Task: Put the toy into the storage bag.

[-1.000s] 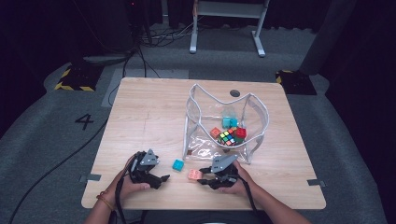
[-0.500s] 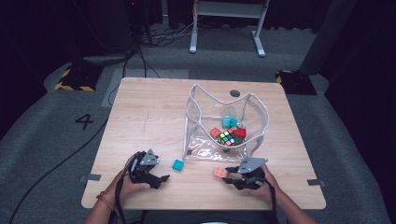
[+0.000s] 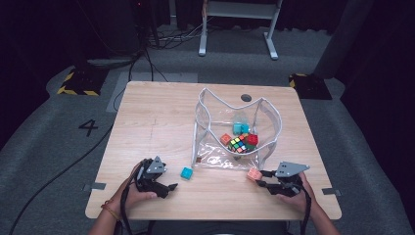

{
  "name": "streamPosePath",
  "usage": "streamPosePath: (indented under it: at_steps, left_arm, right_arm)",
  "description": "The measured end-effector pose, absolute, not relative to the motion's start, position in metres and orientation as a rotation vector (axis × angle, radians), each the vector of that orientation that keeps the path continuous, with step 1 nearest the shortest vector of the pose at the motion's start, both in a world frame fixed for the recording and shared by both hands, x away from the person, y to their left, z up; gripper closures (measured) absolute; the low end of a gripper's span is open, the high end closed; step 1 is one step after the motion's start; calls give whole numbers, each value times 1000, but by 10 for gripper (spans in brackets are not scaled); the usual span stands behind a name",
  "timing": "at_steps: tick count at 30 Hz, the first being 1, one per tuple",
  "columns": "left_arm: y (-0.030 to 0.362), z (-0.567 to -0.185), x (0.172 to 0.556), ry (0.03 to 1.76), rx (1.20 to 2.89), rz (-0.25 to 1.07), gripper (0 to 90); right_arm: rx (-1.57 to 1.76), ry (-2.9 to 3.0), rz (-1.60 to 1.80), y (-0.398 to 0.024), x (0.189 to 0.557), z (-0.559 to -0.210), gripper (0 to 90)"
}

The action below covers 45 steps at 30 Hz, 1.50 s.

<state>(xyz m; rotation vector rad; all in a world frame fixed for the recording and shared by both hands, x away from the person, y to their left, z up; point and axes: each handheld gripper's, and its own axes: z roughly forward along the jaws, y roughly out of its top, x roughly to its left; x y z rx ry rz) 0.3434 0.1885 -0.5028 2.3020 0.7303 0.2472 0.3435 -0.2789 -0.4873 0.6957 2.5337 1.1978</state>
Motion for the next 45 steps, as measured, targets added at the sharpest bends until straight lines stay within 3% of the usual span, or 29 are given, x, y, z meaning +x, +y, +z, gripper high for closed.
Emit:
streamPosePath:
  at_steps: [23, 45]
  left_arm:
    - [188, -503, 343, 740, 2297, 246, 118]
    - [188, -503, 343, 741, 2299, 246, 118]
  right_arm:
    - [831, 2352, 1184, -347, 350, -463, 597]
    - [852, 2130, 1224, -359, 383, -391, 597]
